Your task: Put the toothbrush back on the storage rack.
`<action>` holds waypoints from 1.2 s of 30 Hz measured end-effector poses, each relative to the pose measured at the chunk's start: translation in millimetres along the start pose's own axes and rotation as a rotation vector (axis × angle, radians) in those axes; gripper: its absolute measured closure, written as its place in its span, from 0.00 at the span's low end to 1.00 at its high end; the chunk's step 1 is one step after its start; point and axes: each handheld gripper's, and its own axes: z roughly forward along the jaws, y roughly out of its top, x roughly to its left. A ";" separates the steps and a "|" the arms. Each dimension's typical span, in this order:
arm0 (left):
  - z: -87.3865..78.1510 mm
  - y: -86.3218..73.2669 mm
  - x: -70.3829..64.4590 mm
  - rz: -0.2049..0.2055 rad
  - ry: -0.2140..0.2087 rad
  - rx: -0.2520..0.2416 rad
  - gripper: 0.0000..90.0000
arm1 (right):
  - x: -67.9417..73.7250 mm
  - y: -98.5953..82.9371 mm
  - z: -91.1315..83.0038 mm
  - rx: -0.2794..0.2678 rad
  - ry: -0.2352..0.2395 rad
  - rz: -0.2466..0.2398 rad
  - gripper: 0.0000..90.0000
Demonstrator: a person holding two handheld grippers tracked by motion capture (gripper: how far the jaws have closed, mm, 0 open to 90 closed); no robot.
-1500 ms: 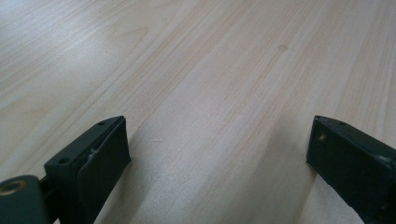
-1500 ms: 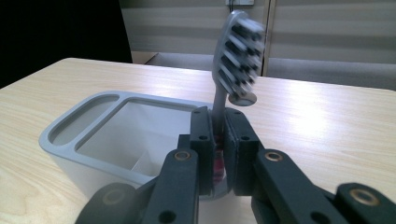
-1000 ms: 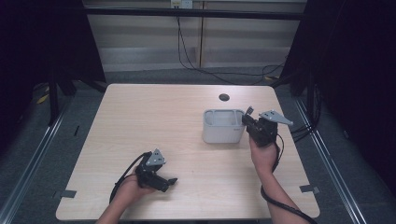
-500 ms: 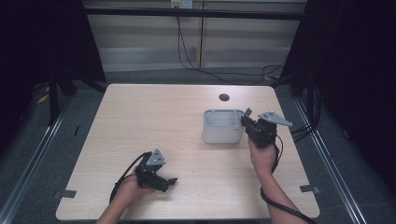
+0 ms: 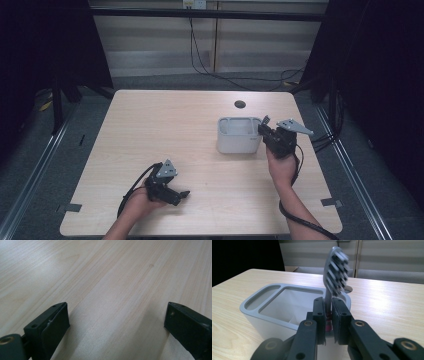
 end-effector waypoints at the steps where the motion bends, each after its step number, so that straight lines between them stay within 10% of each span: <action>1: 0.0 0.0 0.1 0.001 0.000 0.001 0.06 | 0.0 0.0 0.0 0.000 -0.002 -0.001 0.89; 36: -0.1 0.0 0.1 0.001 0.000 0.001 0.06 | -6.5 2.0 -2.8 -0.026 -0.018 0.003 0.51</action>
